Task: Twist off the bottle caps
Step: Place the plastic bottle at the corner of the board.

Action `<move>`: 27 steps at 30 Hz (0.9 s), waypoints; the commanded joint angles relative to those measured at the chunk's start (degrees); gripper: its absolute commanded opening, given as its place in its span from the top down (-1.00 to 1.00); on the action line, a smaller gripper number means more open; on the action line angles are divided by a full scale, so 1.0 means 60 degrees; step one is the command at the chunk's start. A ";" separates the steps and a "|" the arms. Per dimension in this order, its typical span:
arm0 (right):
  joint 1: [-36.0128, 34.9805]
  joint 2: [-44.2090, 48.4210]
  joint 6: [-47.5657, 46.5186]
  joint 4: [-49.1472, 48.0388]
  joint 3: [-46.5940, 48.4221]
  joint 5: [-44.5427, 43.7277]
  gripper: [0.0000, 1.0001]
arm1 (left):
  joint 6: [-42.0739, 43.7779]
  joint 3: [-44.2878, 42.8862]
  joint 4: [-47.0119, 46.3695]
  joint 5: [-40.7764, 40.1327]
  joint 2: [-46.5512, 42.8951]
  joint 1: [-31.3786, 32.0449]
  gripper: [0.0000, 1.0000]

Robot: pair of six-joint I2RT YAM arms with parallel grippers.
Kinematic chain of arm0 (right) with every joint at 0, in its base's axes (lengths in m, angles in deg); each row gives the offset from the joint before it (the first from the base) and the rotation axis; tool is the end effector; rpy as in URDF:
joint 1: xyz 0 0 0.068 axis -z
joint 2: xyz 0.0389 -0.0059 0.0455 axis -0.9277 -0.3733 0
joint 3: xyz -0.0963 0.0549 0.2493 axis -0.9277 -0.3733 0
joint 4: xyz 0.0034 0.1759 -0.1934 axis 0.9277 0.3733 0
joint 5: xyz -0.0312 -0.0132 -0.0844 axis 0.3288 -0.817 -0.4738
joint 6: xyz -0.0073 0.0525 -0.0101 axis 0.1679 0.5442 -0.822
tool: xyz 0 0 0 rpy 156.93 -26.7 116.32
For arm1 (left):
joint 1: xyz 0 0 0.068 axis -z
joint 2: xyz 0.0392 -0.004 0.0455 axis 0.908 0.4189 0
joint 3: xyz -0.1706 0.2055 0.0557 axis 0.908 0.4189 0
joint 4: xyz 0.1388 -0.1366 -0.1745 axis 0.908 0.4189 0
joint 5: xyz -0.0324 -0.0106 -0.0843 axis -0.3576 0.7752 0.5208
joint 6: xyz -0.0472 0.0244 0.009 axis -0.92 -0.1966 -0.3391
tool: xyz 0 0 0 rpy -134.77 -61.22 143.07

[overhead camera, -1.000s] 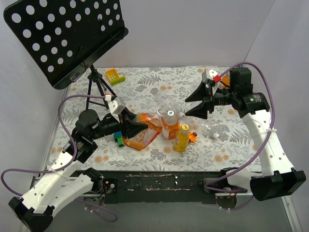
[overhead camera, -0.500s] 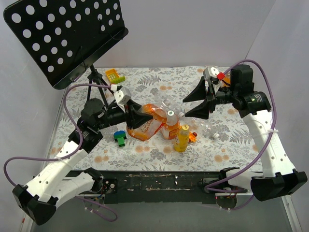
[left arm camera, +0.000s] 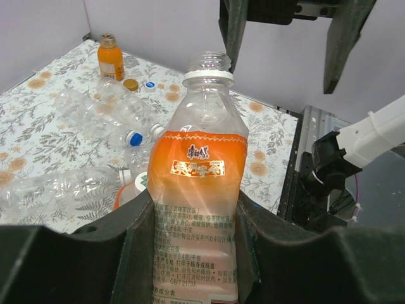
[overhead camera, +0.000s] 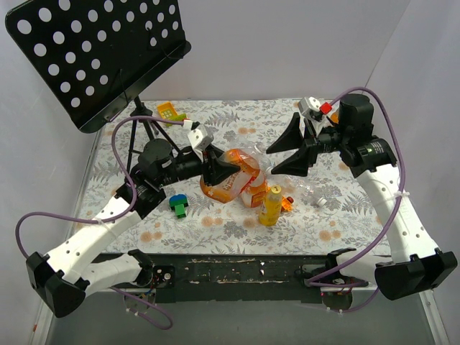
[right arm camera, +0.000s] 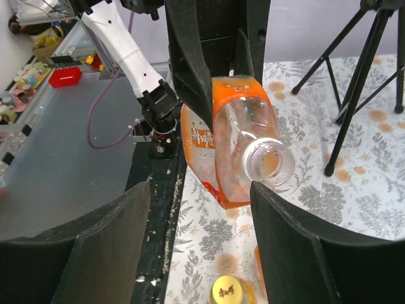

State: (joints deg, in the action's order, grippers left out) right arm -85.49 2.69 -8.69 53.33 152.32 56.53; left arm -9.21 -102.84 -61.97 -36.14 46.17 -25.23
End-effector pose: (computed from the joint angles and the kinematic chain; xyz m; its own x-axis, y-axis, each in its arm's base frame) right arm 0.2074 0.1015 0.4420 -0.0520 -0.0667 -0.9964 -0.9941 -0.0918 0.0580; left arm 0.1662 -0.1629 0.3896 -0.6840 -0.2118 -0.6980 0.6486 0.2611 -0.7149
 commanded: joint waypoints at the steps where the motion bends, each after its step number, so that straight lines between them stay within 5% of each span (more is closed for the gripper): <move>1: -0.0175 0.0085 0.1257 -0.1314 -0.0214 -0.0225 -0.44 | 0.0278 -0.0481 -0.0257 -0.0447 0.0148 0.0435 1.00; 27: 0.0397 -0.0003 0.2970 -0.2499 -0.0184 -0.0973 -0.43 | -0.0088 0.0119 -0.0974 -0.1063 -0.0364 0.0671 1.00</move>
State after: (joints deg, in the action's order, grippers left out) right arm -83.19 2.58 6.06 42.77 151.20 51.57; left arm -8.95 -102.78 -64.94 -43.68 45.69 -21.49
